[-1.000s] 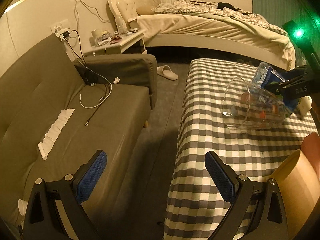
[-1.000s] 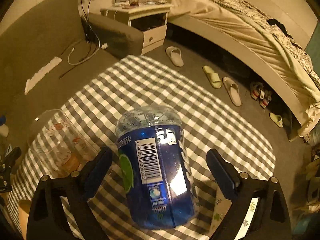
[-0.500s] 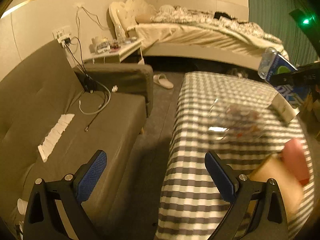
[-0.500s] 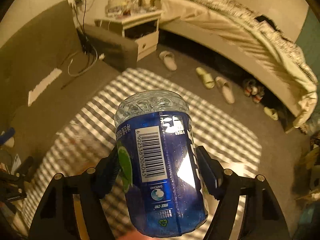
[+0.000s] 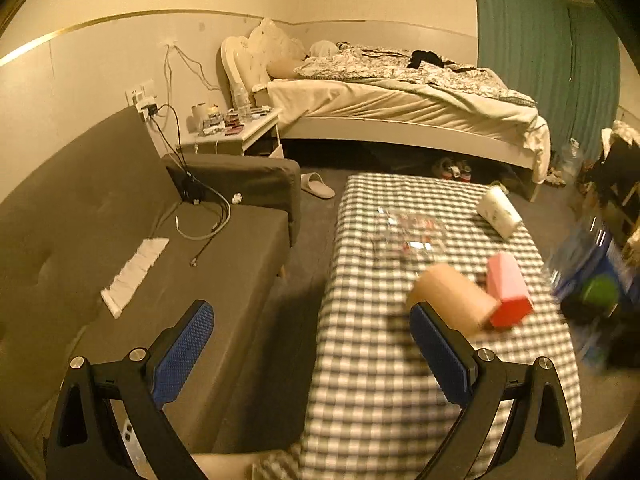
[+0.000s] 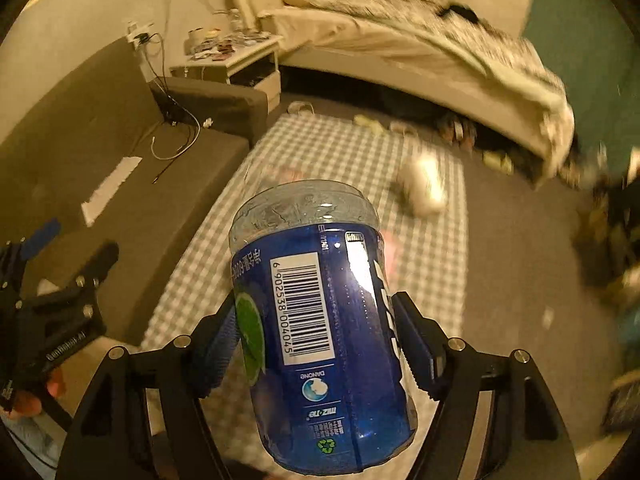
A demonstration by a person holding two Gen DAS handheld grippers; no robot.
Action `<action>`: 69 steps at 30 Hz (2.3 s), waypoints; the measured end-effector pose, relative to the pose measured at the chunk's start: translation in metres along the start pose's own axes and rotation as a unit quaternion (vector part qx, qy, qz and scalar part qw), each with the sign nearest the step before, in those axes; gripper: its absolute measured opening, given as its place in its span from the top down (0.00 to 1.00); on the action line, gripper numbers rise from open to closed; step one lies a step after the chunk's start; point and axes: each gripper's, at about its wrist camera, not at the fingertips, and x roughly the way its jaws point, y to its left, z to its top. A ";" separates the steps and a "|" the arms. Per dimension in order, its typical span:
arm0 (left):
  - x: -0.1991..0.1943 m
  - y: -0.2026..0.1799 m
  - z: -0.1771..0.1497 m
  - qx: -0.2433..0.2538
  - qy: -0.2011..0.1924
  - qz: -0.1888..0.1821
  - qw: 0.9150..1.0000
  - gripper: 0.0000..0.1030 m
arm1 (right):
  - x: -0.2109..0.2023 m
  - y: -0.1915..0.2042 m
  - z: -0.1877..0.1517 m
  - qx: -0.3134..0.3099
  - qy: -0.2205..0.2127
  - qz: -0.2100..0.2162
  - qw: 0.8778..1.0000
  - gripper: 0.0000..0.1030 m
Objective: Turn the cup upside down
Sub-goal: 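Lift the bottle with the right tool and carry it toward the left tool, then grasp the bottle with the left tool while the right tool releases it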
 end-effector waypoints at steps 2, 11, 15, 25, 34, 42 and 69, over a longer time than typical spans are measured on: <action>-0.009 0.004 -0.015 -0.001 -0.002 -0.003 1.000 0.02 | 0.007 0.007 -0.031 0.024 0.011 -0.008 1.000 0.30; -0.008 0.022 -0.051 -0.055 0.006 -0.013 0.998 0.02 | 0.065 0.007 -0.093 0.122 0.031 -0.040 0.991 0.29; 0.000 0.021 -0.057 -0.045 0.009 -0.006 0.999 0.02 | 0.087 0.009 -0.105 0.134 0.042 -0.045 0.989 0.30; 0.016 0.010 -0.061 -0.029 0.033 -0.001 0.999 0.02 | 0.105 0.007 -0.104 0.123 0.077 -0.031 0.989 0.27; 0.000 -0.027 -0.056 -0.001 0.055 -0.013 0.998 0.02 | 0.043 -0.013 -0.091 0.124 0.018 -0.001 0.992 0.09; -0.001 -0.088 -0.051 0.034 0.097 -0.040 0.994 0.02 | -0.021 -0.080 -0.108 0.126 -0.034 -0.055 0.990 0.08; 0.117 -0.202 -0.058 0.067 0.313 -0.081 0.944 0.25 | 0.040 -0.153 -0.151 0.134 0.003 -0.079 0.988 0.08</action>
